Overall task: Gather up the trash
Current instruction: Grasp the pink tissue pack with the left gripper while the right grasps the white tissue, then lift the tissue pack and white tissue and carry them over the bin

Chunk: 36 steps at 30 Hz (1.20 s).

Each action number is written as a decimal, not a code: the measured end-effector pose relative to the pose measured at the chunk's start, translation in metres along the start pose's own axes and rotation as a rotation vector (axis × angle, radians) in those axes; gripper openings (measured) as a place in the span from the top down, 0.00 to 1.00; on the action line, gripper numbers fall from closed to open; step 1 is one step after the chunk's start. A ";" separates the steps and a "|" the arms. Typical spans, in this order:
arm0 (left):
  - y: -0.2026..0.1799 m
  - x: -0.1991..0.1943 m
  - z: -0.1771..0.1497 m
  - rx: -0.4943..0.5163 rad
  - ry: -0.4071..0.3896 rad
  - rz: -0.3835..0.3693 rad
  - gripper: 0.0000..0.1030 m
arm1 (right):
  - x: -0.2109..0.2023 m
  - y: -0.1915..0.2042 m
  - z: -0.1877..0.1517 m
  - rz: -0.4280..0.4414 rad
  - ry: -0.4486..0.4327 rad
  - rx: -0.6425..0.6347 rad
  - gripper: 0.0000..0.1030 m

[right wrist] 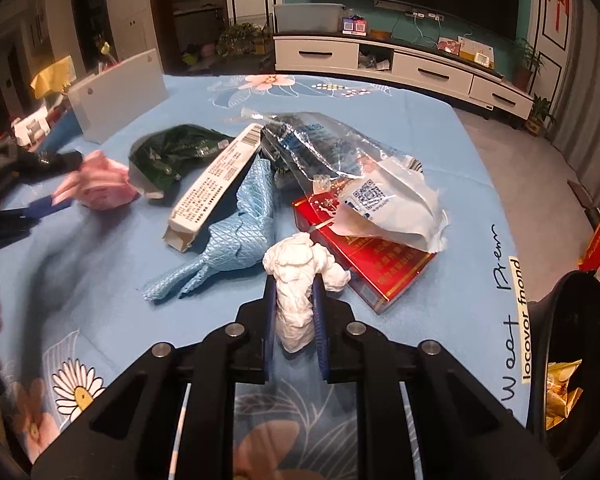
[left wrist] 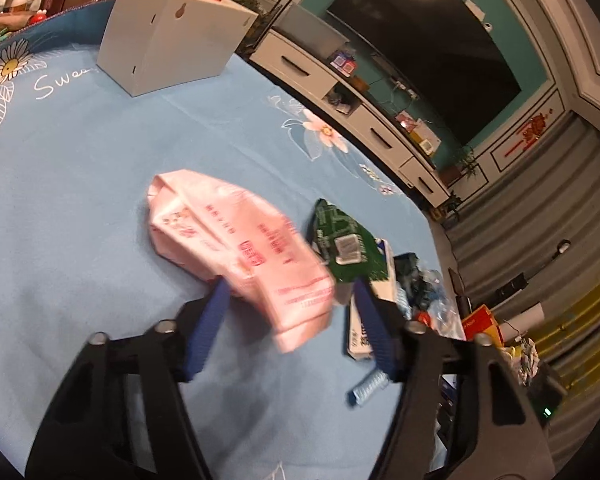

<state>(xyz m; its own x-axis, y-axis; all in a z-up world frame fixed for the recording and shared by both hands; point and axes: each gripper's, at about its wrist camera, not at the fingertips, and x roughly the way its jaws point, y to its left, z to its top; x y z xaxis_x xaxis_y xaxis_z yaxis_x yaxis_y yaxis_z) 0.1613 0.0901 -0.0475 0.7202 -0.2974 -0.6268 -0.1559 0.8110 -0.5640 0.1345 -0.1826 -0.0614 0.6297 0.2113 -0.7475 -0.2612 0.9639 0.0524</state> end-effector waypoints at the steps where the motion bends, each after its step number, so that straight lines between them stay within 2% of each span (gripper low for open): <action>1: 0.001 0.004 0.000 -0.001 0.002 0.009 0.53 | -0.002 -0.001 -0.001 0.001 -0.002 0.003 0.83; 2: 0.002 0.007 0.000 -0.001 0.007 0.020 0.60 | -0.005 -0.002 -0.002 0.001 -0.005 0.007 0.83; 5: 0.006 0.016 -0.003 0.002 0.027 0.054 0.63 | -0.012 -0.005 -0.003 0.006 -0.014 0.023 0.83; 9: 0.009 0.012 -0.005 -0.002 0.013 0.034 0.68 | -0.021 -0.008 -0.004 0.005 -0.028 0.035 0.83; 11: 0.008 0.007 -0.004 0.012 0.003 0.015 0.69 | -0.022 -0.009 -0.005 0.003 -0.026 0.039 0.83; 18: -0.003 -0.027 -0.019 0.094 -0.053 0.018 0.69 | -0.033 -0.006 -0.015 0.019 -0.023 0.049 0.83; 29: -0.018 -0.090 -0.070 0.223 -0.083 0.049 0.69 | -0.071 -0.007 -0.038 0.004 -0.018 0.053 0.83; 36: -0.031 -0.120 -0.099 0.278 -0.079 0.022 0.69 | -0.098 -0.003 -0.052 0.000 -0.039 0.055 0.83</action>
<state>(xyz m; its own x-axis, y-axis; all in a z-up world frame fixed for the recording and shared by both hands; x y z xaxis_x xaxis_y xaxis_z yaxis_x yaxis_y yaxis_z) 0.0134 0.0507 -0.0080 0.7707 -0.2473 -0.5872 0.0113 0.9268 -0.3754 0.0356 -0.2149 -0.0224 0.6581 0.2169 -0.7210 -0.2218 0.9710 0.0896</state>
